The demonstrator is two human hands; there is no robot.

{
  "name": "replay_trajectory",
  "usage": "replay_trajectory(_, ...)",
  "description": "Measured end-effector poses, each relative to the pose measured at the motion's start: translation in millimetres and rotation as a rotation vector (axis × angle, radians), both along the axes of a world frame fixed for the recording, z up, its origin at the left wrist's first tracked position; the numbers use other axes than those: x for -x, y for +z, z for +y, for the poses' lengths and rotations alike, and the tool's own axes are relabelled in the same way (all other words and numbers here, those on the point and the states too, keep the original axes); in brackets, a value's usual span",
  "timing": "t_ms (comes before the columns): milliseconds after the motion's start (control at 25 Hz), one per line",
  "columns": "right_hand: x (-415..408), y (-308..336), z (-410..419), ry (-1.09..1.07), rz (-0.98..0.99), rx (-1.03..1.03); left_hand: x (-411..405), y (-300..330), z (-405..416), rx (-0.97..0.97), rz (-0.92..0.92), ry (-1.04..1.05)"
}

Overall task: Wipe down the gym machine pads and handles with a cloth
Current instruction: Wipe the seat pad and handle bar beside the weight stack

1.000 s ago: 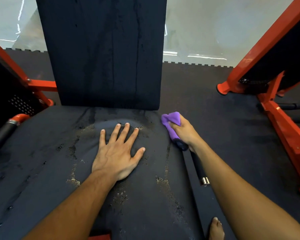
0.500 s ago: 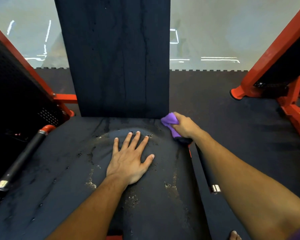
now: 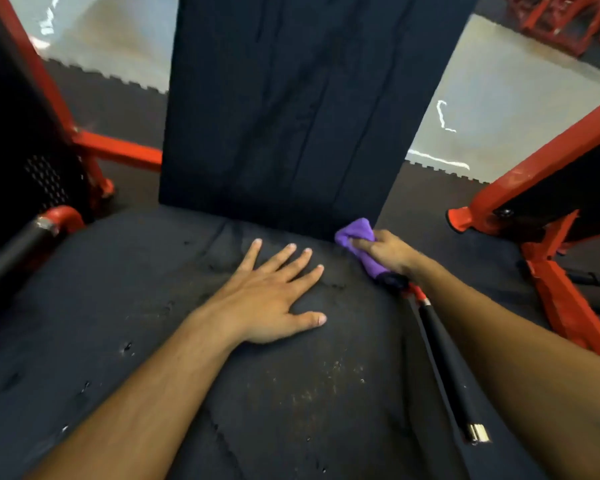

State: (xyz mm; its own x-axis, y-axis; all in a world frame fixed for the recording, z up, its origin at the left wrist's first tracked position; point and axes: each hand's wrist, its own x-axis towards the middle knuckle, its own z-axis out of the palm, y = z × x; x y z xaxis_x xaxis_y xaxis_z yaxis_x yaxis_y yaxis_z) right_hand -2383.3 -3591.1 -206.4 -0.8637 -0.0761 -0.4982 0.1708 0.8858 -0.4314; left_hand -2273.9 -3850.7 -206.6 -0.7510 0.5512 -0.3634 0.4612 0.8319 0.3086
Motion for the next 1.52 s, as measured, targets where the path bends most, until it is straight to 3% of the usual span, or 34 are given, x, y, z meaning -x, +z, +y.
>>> replay_trajectory(160,11.0,2.2,-39.5,0.086,0.028,-0.06,0.8,0.0,0.2,0.006,-0.037,-0.017)
replay_trajectory(360,16.7,-0.6,-113.3,0.322,0.131,0.01,-1.3,5.8,0.4,0.023,-0.077,-0.007)
replay_trajectory(520,17.4,15.0,-57.6,0.314,0.087,-0.032,-2.7,11.9,-1.9,0.042,-0.107,-0.033)
replay_trajectory(680,1.3,24.8,3.4,0.124,0.013,-0.089,-3.4,12.0,-1.1,0.044,-0.116,-0.041)
replay_trajectory(960,13.8,9.0,-109.9,0.37,0.134,0.075,-5.8,12.4,-1.2,0.06,-0.136,-0.037)
replay_trajectory(1080,12.8,10.8,-79.0,0.4,0.148,0.118,-5.8,15.4,-1.7,0.074,-0.163,-0.055)
replay_trajectory(1280,6.3,16.1,-20.4,0.276,0.101,-0.035,-7.0,19.4,-2.4,0.059,-0.191,-0.056)
replay_trajectory(1520,36.6,14.2,-117.3,0.569,0.164,0.0,-9.6,29.9,-4.5,0.029,-0.227,-0.112)
